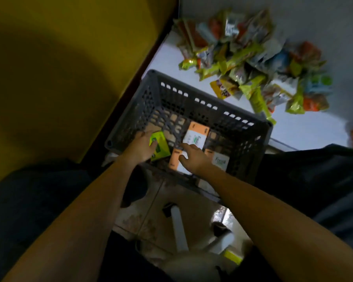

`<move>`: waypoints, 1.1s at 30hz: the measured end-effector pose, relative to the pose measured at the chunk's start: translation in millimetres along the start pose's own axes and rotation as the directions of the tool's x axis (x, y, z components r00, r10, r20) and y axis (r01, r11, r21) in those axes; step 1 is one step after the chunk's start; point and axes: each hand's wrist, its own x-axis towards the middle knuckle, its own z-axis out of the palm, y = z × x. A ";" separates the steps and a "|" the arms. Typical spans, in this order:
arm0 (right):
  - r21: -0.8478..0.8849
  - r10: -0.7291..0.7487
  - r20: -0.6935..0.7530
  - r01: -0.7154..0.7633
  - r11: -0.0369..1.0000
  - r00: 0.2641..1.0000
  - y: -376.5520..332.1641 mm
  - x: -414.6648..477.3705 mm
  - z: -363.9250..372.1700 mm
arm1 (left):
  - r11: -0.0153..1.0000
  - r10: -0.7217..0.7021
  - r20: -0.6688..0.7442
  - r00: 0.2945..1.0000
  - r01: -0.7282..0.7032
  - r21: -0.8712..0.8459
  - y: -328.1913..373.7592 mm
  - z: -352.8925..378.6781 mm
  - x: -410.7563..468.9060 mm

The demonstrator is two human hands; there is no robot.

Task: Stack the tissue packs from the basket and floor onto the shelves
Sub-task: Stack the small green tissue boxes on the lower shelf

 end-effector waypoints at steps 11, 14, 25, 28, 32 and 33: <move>0.296 0.167 0.222 -0.230 0.927 0.961 21.4 104.0 83.2 | 0.990 -0.012 0.239 0.971 -0.021 0.138 -50.8 57.8 134.2; 0.355 0.167 0.309 -0.276 0.893 0.936 22.0 124.6 105.4 | 0.989 -0.045 0.218 0.975 0.013 0.145 -67.0 71.6 155.4; 0.713 0.318 0.229 -0.380 0.589 0.920 18.7 139.2 120.3 | 0.956 -0.205 0.215 0.955 0.242 -0.165 -72.2 77.2 171.6; 0.744 0.319 0.113 -0.293 0.600 0.941 14.3 123.6 96.5 | 0.920 -0.221 0.148 0.964 0.256 -0.295 -52.2 57.9 156.4; 0.734 0.249 -0.019 -0.155 0.661 0.968 -2.6 93.2 47.2 | 0.848 -0.217 0.084 0.972 0.231 -0.478 -5.6 15.2 115.0; 0.721 0.230 -0.058 -0.118 0.683 0.971 -7.5 82.4 32.7 | 0.822 -0.232 0.091 0.969 0.245 -0.513 4.8 3.1 101.7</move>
